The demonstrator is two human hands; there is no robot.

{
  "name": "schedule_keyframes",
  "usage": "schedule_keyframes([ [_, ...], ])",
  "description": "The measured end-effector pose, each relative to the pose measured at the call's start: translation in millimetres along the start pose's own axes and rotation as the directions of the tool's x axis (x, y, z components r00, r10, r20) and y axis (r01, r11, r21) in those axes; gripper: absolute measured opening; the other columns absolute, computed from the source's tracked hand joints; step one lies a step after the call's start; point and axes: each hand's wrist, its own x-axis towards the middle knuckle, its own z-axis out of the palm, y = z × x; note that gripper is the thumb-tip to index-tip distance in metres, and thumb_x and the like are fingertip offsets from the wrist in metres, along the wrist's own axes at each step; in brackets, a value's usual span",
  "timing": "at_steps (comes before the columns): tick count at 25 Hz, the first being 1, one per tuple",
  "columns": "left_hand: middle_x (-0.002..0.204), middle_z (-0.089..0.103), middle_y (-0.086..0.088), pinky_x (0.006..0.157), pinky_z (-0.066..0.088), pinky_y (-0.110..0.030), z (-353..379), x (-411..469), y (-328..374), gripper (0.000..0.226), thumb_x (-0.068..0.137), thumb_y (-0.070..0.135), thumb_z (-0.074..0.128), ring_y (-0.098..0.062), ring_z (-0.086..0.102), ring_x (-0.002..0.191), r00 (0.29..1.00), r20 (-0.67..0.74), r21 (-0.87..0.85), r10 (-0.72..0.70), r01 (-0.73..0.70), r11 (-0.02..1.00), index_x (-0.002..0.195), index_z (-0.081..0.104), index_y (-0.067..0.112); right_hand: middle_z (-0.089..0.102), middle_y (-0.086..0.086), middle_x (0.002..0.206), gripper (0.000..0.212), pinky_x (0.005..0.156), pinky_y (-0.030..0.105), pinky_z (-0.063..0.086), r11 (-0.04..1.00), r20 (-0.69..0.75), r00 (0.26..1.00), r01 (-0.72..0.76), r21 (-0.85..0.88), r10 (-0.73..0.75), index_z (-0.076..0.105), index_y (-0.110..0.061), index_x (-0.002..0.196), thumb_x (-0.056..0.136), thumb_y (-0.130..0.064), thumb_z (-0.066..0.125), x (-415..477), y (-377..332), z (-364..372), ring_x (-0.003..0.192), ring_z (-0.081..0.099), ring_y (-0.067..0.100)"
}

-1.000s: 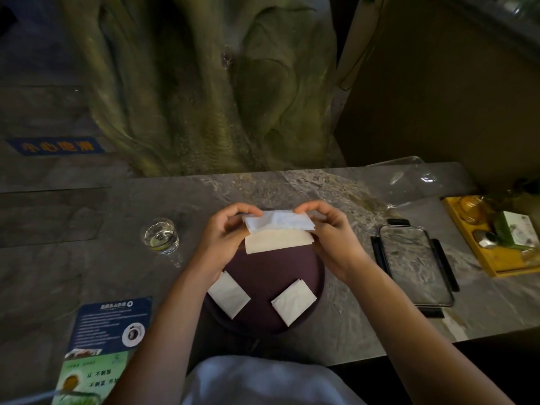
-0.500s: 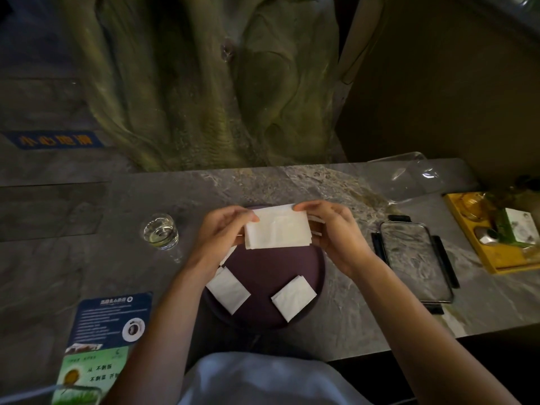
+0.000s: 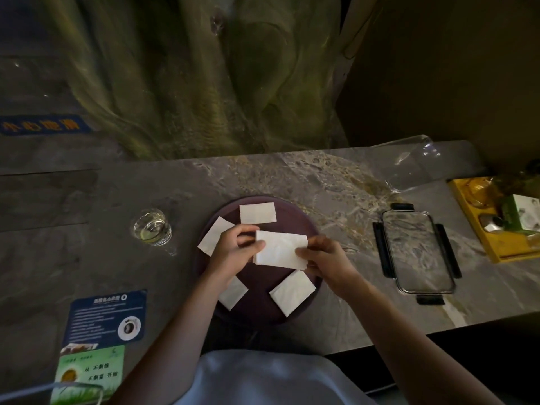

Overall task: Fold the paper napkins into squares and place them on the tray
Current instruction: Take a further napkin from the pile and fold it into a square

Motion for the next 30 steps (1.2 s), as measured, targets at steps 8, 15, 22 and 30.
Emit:
schedule_keyframes([
  [8, 0.096, 0.068, -0.009, 0.075, 0.059, -0.030, 42.2, 70.4, -15.6, 0.031, 0.084, 0.004, 0.069, -0.015, 0.067, 0.078, 0.980, 0.044, 0.214, -0.193, 0.179, 0.960, 0.115, 0.062, 0.004, 0.045, 0.006, 0.060, 0.023, 0.040, 0.021, 0.043, 0.984, -0.234, 0.961, -0.117, 0.136, 0.147, 0.053, -0.007, 0.073, 0.087, 0.010, 0.058, 48.8, 26.6, -14.8, 0.044, 0.049, 0.010],
  [15, 0.093, 0.071, 0.001, 0.074, 0.039, -0.018, 77.6, 128.0, -9.5, 0.017, 0.081, 0.014, 0.072, -0.014, 0.065, 0.090, 1.000, -0.009, 0.585, -0.026, 0.027, 0.811, 0.097, 0.069, 0.013, 0.059, 0.013, 0.058, 0.018, 0.055, 0.039, 0.057, 0.944, -0.397, 0.859, -0.266, 0.197, 0.325, 0.056, -0.006, 0.070, 0.081, 0.003, 0.068, 90.0, 60.4, -17.2, 0.049, 0.061, 0.023],
  [22, 0.094, 0.074, -0.002, 0.074, 0.040, -0.016, 93.6, 159.7, -34.6, 0.011, 0.083, 0.009, 0.069, -0.010, 0.063, 0.083, 0.994, 0.103, 0.676, 0.021, -0.086, 0.732, 0.094, 0.072, 0.012, 0.069, 0.020, 0.074, 0.006, 0.062, 0.047, 0.062, 0.913, -0.499, 0.765, -0.336, 0.232, 0.408, 0.064, -0.002, 0.078, 0.077, -0.002, 0.070, 109.8, 85.8, -16.1, 0.066, 0.073, 0.032],
  [30, 0.097, 0.070, -0.003, 0.077, 0.050, -0.026, 101.3, 164.6, -46.7, 0.014, 0.083, 0.009, 0.066, -0.016, 0.065, 0.087, 0.989, 0.121, 0.699, 0.083, -0.144, 0.700, 0.096, 0.069, 0.013, 0.070, 0.007, 0.060, 0.018, 0.064, 0.046, 0.061, 0.926, -0.568, 0.753, -0.376, 0.040, 0.331, 0.063, -0.014, 0.058, 0.076, -0.011, 0.062, 112.4, 89.5, -12.4, 0.063, 0.071, 0.026],
])
